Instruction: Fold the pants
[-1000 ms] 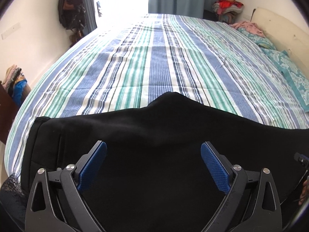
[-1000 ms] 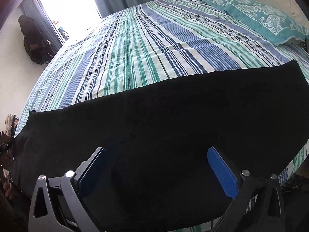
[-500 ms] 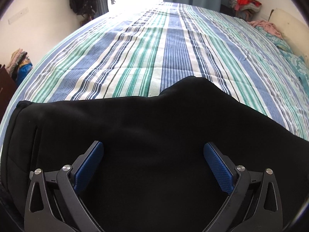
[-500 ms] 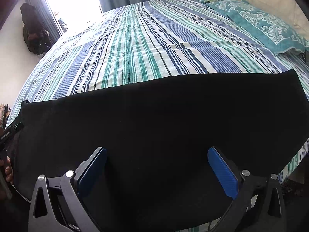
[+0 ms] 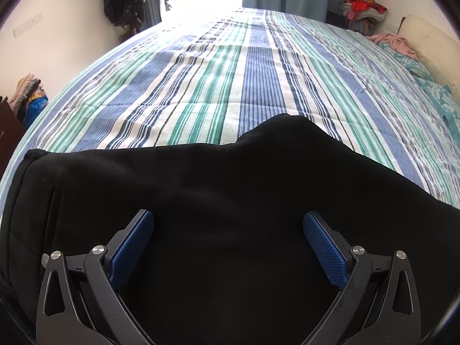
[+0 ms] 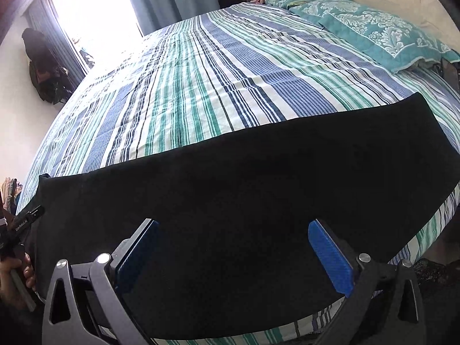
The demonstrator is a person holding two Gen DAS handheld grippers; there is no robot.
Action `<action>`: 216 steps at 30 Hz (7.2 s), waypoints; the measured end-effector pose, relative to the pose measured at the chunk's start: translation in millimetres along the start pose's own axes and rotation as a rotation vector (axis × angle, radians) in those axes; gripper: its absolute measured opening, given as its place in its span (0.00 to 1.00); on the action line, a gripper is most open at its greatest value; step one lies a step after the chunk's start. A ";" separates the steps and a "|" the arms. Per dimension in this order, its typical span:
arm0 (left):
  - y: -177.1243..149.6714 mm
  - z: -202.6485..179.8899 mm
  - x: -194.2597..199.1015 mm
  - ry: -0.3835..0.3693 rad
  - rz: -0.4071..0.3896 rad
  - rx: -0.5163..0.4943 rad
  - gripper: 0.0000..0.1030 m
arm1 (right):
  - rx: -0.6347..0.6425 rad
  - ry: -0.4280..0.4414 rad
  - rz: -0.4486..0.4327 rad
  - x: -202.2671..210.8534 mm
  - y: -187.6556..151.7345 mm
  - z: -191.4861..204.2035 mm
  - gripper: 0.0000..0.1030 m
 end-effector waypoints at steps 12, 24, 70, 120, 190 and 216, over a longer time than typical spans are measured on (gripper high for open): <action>0.4 -0.2 -0.2 0.000 0.000 0.000 1.00 | -0.038 0.035 -0.044 9.0 6.8 -4.1 0.99; -0.1 -0.5 -0.3 0.000 0.000 0.000 1.00 | -0.016 0.092 0.150 -4.5 49.9 -39.6 0.98; -0.7 -1.8 -1.2 0.023 -0.010 -0.009 1.00 | -0.330 0.427 0.252 -14.8 95.5 -238.9 0.15; -52.7 -114.4 127.6 -0.545 0.089 -0.270 0.61 | 0.204 0.321 -0.221 73.5 11.1 138.3 0.87; -83.8 -94.6 88.4 -0.430 0.161 -0.236 0.11 | -0.348 0.461 0.159 -16.9 67.1 61.3 0.87; -38.4 -15.8 107.4 -0.364 0.074 0.021 0.87 | 0.242 0.364 -0.040 43.1 -21.8 163.7 0.87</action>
Point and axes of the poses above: each gripper's, at about its wrist camera, not at the fingertips, and x roughly against the way its jaws point, z to its left, y to its top, the point moved 8 cm from there along -x, roughly the way its jaws point, and after that the axes turned 2 degrees about y, right-handed, at the moved point
